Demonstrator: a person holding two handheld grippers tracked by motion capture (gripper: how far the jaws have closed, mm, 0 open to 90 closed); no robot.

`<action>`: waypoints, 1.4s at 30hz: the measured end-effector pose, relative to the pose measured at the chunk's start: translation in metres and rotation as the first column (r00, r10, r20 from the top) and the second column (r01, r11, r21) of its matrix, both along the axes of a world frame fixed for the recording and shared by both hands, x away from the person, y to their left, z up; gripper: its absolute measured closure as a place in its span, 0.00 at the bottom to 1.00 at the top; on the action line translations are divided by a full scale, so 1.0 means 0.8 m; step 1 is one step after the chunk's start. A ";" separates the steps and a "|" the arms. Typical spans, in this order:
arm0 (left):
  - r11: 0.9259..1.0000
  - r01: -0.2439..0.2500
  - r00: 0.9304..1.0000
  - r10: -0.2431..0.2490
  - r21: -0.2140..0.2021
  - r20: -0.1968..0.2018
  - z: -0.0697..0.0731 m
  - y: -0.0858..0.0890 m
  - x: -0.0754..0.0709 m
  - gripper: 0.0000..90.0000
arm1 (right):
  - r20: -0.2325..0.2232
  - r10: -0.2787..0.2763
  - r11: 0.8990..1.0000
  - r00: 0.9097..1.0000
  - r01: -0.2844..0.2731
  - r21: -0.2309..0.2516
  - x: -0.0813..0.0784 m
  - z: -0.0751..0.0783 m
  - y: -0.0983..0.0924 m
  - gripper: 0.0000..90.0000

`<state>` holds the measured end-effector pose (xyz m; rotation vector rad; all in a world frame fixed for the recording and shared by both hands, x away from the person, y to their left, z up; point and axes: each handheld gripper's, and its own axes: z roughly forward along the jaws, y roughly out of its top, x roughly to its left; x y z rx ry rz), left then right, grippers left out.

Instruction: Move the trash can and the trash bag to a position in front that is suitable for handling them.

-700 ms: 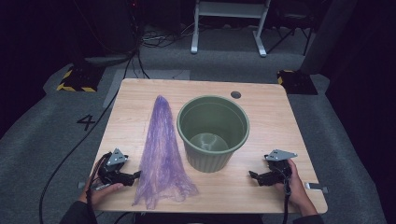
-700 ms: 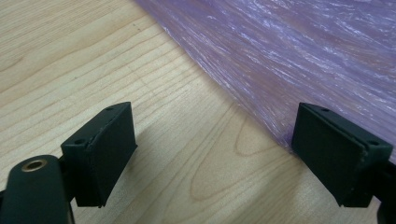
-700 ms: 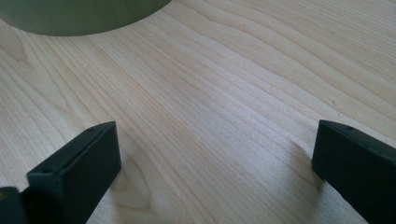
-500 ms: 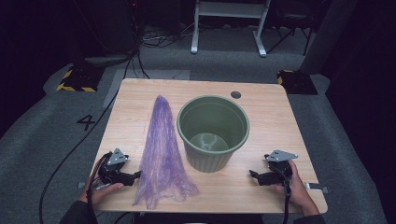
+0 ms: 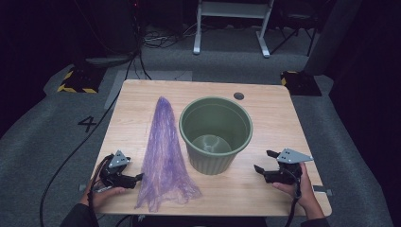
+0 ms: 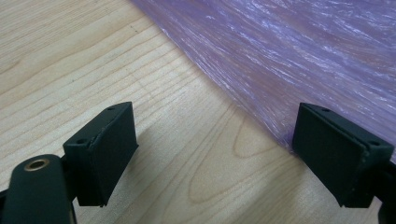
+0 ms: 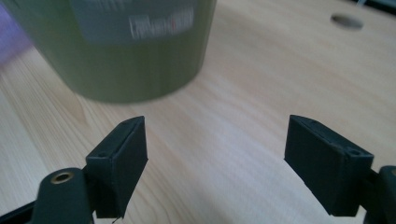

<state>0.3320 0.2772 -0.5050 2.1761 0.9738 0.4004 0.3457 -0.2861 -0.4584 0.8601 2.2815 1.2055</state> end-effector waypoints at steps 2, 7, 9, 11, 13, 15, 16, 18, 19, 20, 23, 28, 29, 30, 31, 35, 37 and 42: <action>1.000 0.000 1.000 0.000 0.001 -0.001 0.000 0.000 0.000 0.15 | 0.012 0.005 1.000 1.000 -0.005 0.013 -0.001 0.008 0.001 0.24; 1.000 0.000 1.000 0.000 0.001 0.000 0.000 0.000 0.000 0.15 | 0.073 0.056 0.998 0.996 -0.059 0.036 -0.002 0.048 0.018 0.24; 1.000 -0.001 1.000 0.001 0.001 0.000 0.000 0.000 0.000 0.15 | 0.091 0.073 0.996 0.993 -0.077 0.040 -0.004 0.060 0.025 0.24; 1.000 -0.001 1.000 0.001 0.001 0.000 0.000 0.000 0.000 0.15 | 0.102 0.078 0.996 0.992 -0.083 0.043 -0.004 0.066 0.028 0.24; 1.000 -0.001 1.000 0.001 0.001 -0.001 0.000 0.000 0.000 0.15 | 0.116 0.089 0.994 0.989 -0.095 0.045 -0.005 0.075 0.032 0.24; 1.000 0.000 1.000 0.000 0.001 -0.001 0.000 0.000 -0.001 0.15 | 0.133 0.099 0.994 0.986 -0.104 0.033 -0.008 0.087 0.037 0.24; 1.000 0.000 1.000 0.000 0.001 -0.001 0.000 0.000 -0.001 0.15 | 0.139 0.103 0.993 0.985 -0.109 0.035 -0.009 0.091 0.038 0.24; 1.000 0.000 1.000 0.000 0.001 -0.001 0.000 0.000 -0.001 0.15 | 0.149 0.107 0.993 0.983 -0.114 0.037 -0.010 0.095 0.039 0.24; 1.000 0.000 1.000 0.000 0.001 -0.001 0.000 0.000 0.000 0.15 | 0.170 0.113 0.992 0.979 -0.121 0.040 -0.013 0.103 0.041 0.25; 1.000 0.000 1.000 0.000 0.001 -0.001 0.000 0.000 0.000 0.15 | 0.179 0.117 0.991 0.977 -0.126 0.041 -0.014 0.106 0.042 0.25; 1.000 0.000 1.000 0.000 0.000 -0.002 0.000 0.000 0.000 0.15 | 0.185 0.142 0.988 0.972 -0.151 0.037 -0.016 0.116 0.048 0.25; 1.000 0.003 1.000 -0.003 0.004 -0.002 0.000 0.000 0.000 0.15 | 0.189 0.190 0.978 0.963 -0.203 0.048 -0.017 0.133 0.059 0.25; 1.000 0.003 1.000 -0.003 0.004 -0.002 0.000 0.000 0.000 0.15 | 0.192 0.201 0.976 0.961 -0.213 0.045 -0.017 0.137 0.062 0.25; 1.000 0.003 1.000 -0.003 0.004 -0.002 0.000 0.000 0.000 0.15 | 0.195 0.212 0.974 0.958 -0.224 0.042 -0.018 0.140 0.066 0.25; 1.000 0.003 1.000 -0.003 0.004 -0.002 0.000 0.000 0.000 0.15 | 0.198 0.222 0.972 0.955 -0.233 0.035 -0.019 0.143 0.071 0.25; 1.000 0.003 1.000 -0.003 0.004 -0.002 0.000 0.000 0.000 0.15 | 0.195 0.261 0.963 0.945 -0.268 0.008 -0.020 0.151 0.088 0.25; 1.000 0.004 1.000 -0.004 0.003 -0.002 0.000 0.000 0.000 0.15 | 0.190 0.288 0.956 0.939 -0.292 -0.005 -0.019 0.153 0.096 0.25; 1.000 0.004 1.000 -0.004 0.003 -0.002 0.000 0.000 0.000 0.15 | 0.153 0.348 0.937 0.925 -0.350 -0.016 -0.016 0.153 0.115 0.26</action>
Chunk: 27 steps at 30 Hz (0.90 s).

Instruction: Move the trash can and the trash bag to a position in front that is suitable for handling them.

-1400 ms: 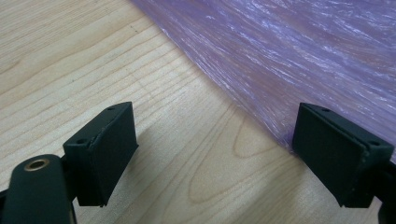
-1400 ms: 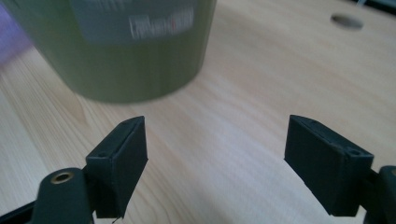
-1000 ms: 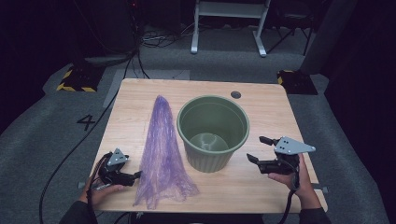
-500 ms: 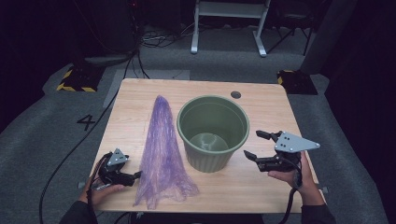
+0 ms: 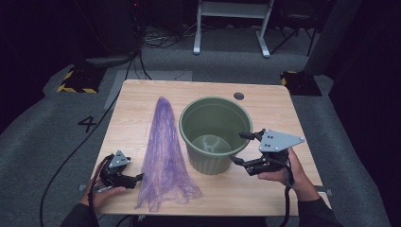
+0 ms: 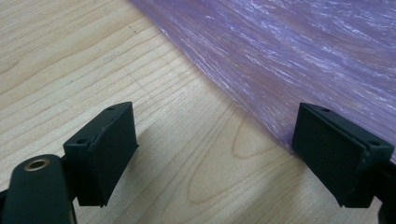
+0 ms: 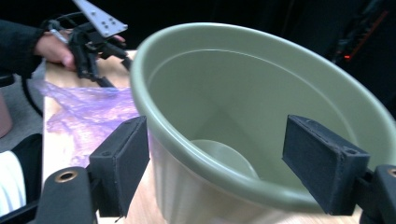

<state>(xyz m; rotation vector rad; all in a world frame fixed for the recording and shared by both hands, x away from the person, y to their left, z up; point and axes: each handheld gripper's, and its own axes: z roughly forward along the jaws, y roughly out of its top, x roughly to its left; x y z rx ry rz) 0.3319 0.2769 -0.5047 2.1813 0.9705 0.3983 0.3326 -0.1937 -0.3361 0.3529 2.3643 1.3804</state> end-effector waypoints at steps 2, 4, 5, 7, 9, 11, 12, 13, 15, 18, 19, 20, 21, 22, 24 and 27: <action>1.000 -0.001 1.000 0.001 0.000 0.000 0.000 0.000 0.000 0.15 | -0.011 0.017 1.000 1.000 -0.017 -0.014 0.002 -0.001 0.007 0.26; 1.000 -0.002 1.000 0.002 -0.001 0.001 0.000 0.000 0.000 0.15 | -0.012 0.020 0.999 1.000 -0.020 -0.029 0.003 -0.002 0.010 0.26; 1.000 -0.003 1.000 0.003 0.003 0.002 0.000 -0.001 0.000 0.15 | -0.014 0.022 0.999 1.000 -0.022 -0.039 0.003 -0.003 0.013 0.26; 1.000 -0.007 1.000 0.007 0.001 0.001 0.000 -0.002 0.001 0.15 | -0.027 0.033 0.998 0.999 -0.035 -0.060 0.005 -0.006 0.021 0.28; 1.000 -0.008 1.000 0.008 0.001 0.002 0.000 -0.002 0.001 0.15 | -0.031 0.032 0.997 0.999 -0.034 -0.070 0.007 -0.009 0.026 0.31; 1.000 -0.010 1.000 0.010 0.000 0.002 0.000 -0.002 0.001 0.15 | -0.032 0.035 0.996 0.999 -0.037 -0.076 0.008 -0.010 0.028 0.33; 1.000 -0.010 1.000 0.010 0.000 0.003 0.000 -0.002 0.001 0.15 | -0.030 0.033 0.996 0.999 -0.036 -0.085 0.009 -0.011 0.030 0.37; 1.000 -0.011 1.000 0.011 0.000 0.002 0.000 -0.003 0.001 0.15 | -0.029 0.033 0.995 0.999 -0.036 -0.098 0.010 -0.012 0.032 0.41; 1.000 -0.011 1.000 0.011 -0.001 0.004 0.000 -0.003 0.001 0.15 | -0.030 0.052 0.992 0.998 -0.055 -0.114 0.010 -0.014 0.034 0.51; 1.000 -0.013 1.000 0.013 -0.003 0.002 0.000 -0.003 0.001 0.15 | -0.022 0.059 0.989 0.998 -0.061 -0.136 0.012 -0.016 0.037 0.59; 1.000 -0.013 1.000 0.013 -0.003 0.002 0.000 -0.003 0.001 0.15 | -0.016 0.063 0.988 0.998 -0.065 -0.139 0.012 -0.015 0.037 0.60; 1.000 -0.015 1.000 0.015 -0.006 0.000 0.000 -0.003 0.001 0.15 | -0.002 0.074 0.986 0.997 -0.074 -0.147 0.012 -0.015 0.038 0.63; 1.000 -0.013 1.000 0.013 0.003 0.003 0.000 -0.004 0.002 0.15 | 0.005 0.078 0.986 0.997 -0.076 -0.151 0.012 -0.015 0.039 0.64; 1.000 -0.013 1.000 0.013 0.003 0.003 0.000 -0.004 0.002 0.15 | 0.005 0.078 0.986 0.997 -0.076 -0.151 0.012 -0.015 0.039 0.64; 1.000 -0.018 1.000 0.018 0.000 0.001 0.000 -0.006 0.002 0.15 | 0.010 0.078 0.985 0.997 -0.075 -0.156 0.014 -0.015 0.040 0.65; 1.000 -0.021 1.000 0.021 -0.001 0.001 0.000 -0.009 0.003 0.15 | 0.021 0.067 0.984 0.998 -0.062 -0.167 0.018 -0.015 0.041 0.67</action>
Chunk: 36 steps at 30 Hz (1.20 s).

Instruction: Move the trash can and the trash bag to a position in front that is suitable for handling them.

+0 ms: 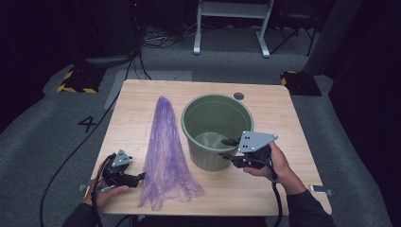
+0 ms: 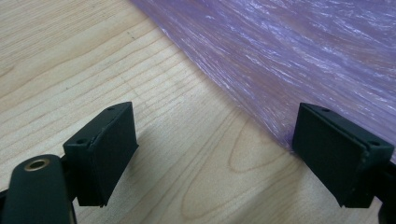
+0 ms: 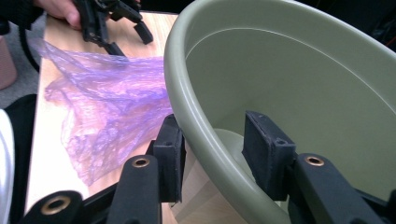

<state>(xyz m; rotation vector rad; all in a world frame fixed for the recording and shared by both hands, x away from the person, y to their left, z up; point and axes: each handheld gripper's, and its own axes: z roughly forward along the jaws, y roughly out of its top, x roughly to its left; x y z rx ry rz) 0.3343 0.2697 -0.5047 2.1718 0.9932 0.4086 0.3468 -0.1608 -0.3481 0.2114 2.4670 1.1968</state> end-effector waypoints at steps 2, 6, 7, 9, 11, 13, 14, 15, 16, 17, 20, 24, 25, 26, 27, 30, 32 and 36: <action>1.000 -0.001 1.000 0.001 -0.001 0.001 0.000 -0.001 0.000 0.15 | 0.012 -0.018 1.000 1.000 0.018 -0.010 0.002 0.000 0.000 0.69; 1.000 -0.004 1.000 0.004 -0.002 0.001 0.000 -0.001 0.000 0.15 | 0.025 -0.046 0.999 0.999 0.047 -0.017 0.006 0.001 -0.003 0.69; 1.000 -0.002 1.000 0.002 0.000 0.002 0.000 -0.001 0.000 0.15 | 0.026 -0.054 0.998 0.998 0.055 -0.014 0.007 0.001 -0.004 0.69; 1.000 0.000 1.000 0.000 0.000 0.001 0.000 -0.003 0.000 0.15 | 0.027 -0.076 0.997 0.997 0.076 -0.009 0.010 0.000 -0.007 0.68; 1.000 0.006 1.000 -0.006 -0.001 0.002 0.000 -0.007 -0.001 0.15 | 0.033 -0.122 0.993 0.992 0.122 -0.001 0.012 -0.003 -0.010 0.55; 1.000 0.018 1.000 -0.018 0.001 0.002 0.000 -0.012 -0.002 0.15 | 0.041 -0.140 0.990 0.989 0.140 0.005 0.012 -0.004 -0.011 0.50; 1.000 0.025 1.000 -0.025 -0.001 0.001 0.000 -0.015 -0.002 0.15 | 0.049 -0.154 0.988 0.987 0.153 0.015 0.011 -0.005 -0.012 0.45; 1.000 0.028 1.000 -0.028 0.001 0.003 0.000 -0.018 -0.003 0.15 | 0.056 -0.169 0.985 0.984 0.167 0.034 0.008 -0.005 -0.015 0.41; 1.000 0.030 1.000 -0.030 0.002 0.001 0.000 -0.020 -0.004 0.15 | 0.066 -0.181 0.982 0.981 0.177 0.060 0.003 -0.005 -0.019 0.39; 0.999 0.033 0.999 -0.033 0.002 0.002 0.000 -0.023 -0.005 0.15 | 0.092 -0.217 0.972 0.972 0.205 0.118 -0.008 -0.005 -0.031 0.36; 0.999 0.046 0.999 -0.046 0.001 0.002 0.000 -0.033 -0.006 0.15 | 0.119 -0.263 0.953 0.957 0.239 0.185 -0.024 -0.008 -0.053 0.35; 0.998 0.063 0.998 -0.063 0.001 0.000 0.000 -0.048 -0.007 0.15 | 0.128 -0.316 0.928 0.940 0.278 0.248 -0.038 -0.010 -0.078 0.33; 0.998 0.069 0.998 -0.069 0.000 0.002 0.000 -0.052 -0.007 0.15 | 0.137 -0.328 0.919 0.935 0.283 0.274 -0.043 -0.010 -0.087 0.33; 0.997 0.073 0.997 -0.073 0.001 0.003 0.000 -0.055 -0.006 0.15 | 0.127 -0.331 0.913 0.935 0.284 0.293 -0.046 -0.011 -0.095 0.33; 0.997 0.077 0.997 -0.077 0.001 0.000 0.000 -0.062 -0.005 0.15 | 0.103 -0.347 0.905 0.932 0.304 0.296 -0.051 -0.013 -0.107 0.32; 0.997 0.080 0.997 -0.080 -0.003 -0.001 0.000 -0.070 -0.004 0.15 | 0.076 -0.342 0.908 0.936 0.309 0.285 -0.054 -0.021 -0.117 0.32; 0.996 0.084 0.996 -0.084 0.000 0.000 0.000 -0.078 -0.003 0.15 | 0.030 -0.351 0.908 0.936 0.333 0.256 -0.054 -0.039 -0.124 0.32; 0.996 0.090 0.996 -0.090 0.001 0.000 0.001 -0.093 -0.001 0.15 | -0.045 -0.342 0.906 0.939 0.342 0.249 -0.049 -0.064 -0.125 0.33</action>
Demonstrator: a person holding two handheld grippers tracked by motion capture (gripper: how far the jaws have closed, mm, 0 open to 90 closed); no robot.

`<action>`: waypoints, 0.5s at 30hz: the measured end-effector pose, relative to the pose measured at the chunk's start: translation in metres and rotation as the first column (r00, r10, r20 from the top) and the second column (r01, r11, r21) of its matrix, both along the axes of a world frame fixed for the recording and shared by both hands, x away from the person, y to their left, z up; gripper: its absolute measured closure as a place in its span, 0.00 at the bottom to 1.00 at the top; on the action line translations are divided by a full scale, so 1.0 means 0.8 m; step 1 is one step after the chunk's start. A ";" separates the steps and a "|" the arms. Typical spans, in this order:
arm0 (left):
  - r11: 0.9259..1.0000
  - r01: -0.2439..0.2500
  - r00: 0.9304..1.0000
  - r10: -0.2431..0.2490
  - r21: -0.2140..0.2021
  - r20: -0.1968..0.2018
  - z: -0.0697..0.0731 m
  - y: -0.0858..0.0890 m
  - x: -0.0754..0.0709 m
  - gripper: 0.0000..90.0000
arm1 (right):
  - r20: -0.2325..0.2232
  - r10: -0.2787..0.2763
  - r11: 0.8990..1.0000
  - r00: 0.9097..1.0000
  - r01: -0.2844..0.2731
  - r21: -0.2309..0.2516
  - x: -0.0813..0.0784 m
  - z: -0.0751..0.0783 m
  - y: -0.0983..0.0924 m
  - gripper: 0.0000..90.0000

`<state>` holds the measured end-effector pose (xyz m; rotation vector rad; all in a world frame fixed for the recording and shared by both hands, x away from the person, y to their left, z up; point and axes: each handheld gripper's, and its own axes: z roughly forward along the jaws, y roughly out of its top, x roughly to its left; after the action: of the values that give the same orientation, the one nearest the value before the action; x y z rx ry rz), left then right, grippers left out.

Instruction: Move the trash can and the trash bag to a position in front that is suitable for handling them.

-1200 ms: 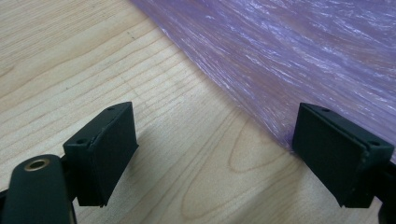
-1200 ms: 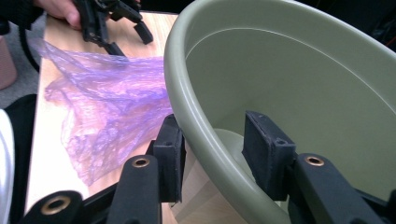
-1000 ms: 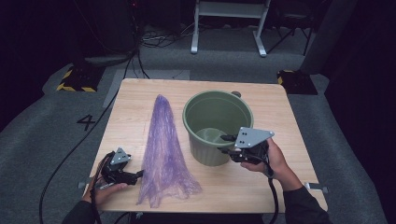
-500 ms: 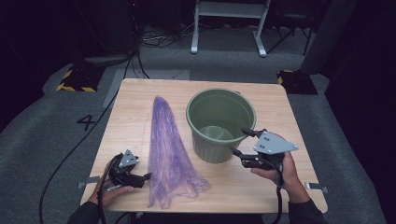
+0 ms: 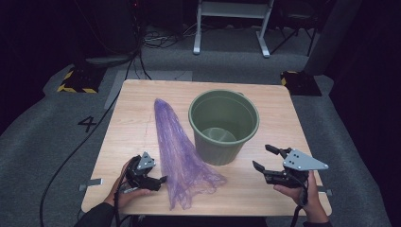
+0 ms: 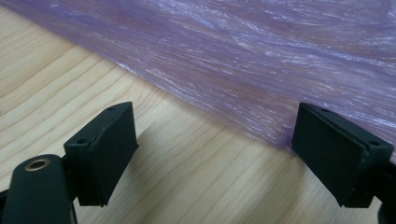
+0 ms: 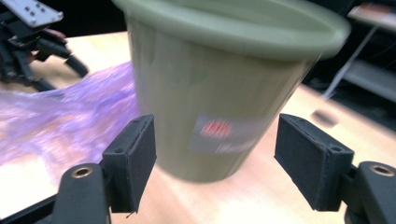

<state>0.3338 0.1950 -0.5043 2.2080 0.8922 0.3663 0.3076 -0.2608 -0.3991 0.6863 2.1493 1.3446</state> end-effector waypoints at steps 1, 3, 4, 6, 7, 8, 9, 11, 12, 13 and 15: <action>1.000 0.004 1.000 -0.004 -0.002 0.001 0.000 -0.005 0.001 0.15 | -0.024 0.007 1.000 1.000 -0.007 -0.006 0.002 -0.009 0.002 0.33; 1.000 0.011 1.000 -0.011 0.004 0.003 0.000 -0.010 0.002 0.15 | -0.064 0.019 0.999 0.998 -0.021 -0.028 0.005 -0.026 0.009 0.33; 1.000 0.010 1.000 -0.010 0.001 0.000 0.000 -0.013 0.003 0.15 | -0.087 0.030 0.999 0.996 -0.033 -0.029 0.006 -0.034 0.012 0.33; 1.000 0.009 1.000 -0.009 -0.001 0.003 0.000 -0.020 0.004 0.15 | -0.144 0.059 0.997 0.988 -0.066 -0.044 0.010 -0.058 0.024 0.33; 1.000 0.009 1.000 -0.009 -0.001 0.001 0.000 -0.023 0.004 0.15 | -0.144 0.059 0.997 0.988 -0.066 -0.044 0.010 -0.058 0.024 0.33; 1.000 0.010 1.000 -0.010 -0.001 0.004 0.000 -0.027 0.005 0.15 | -0.166 0.069 0.996 0.984 -0.078 -0.050 0.013 -0.066 0.028 0.34; 1.000 0.010 1.000 -0.010 -0.002 0.001 0.000 -0.031 0.005 0.15 | -0.192 0.082 0.993 0.978 -0.096 -0.066 0.017 -0.080 0.035 0.35; 1.000 0.011 1.000 -0.011 0.000 0.002 0.000 -0.038 0.006 0.15 | -0.206 0.091 0.992 0.974 -0.106 -0.067 0.021 -0.088 0.038 0.36; 1.000 0.013 1.000 -0.013 0.000 0.001 0.000 -0.042 0.006 0.15 | -0.238 0.096 0.990 0.966 -0.116 -0.073 0.028 -0.100 0.042 0.38; 1.000 0.015 1.000 -0.015 -0.002 0.000 0.000 -0.046 0.007 0.15 | -0.238 0.096 0.990 0.966 -0.116 -0.073 0.028 -0.100 0.042 0.38; 1.000 0.015 1.000 -0.015 0.001 0.001 0.000 -0.054 0.008 0.15 | -0.263 0.102 0.991 0.960 -0.121 -0.056 0.033 -0.107 0.044 0.40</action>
<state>0.3401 0.1520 -0.5040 2.2144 0.8750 0.3607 0.3339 -0.2255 -0.4847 0.7584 2.4641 1.2867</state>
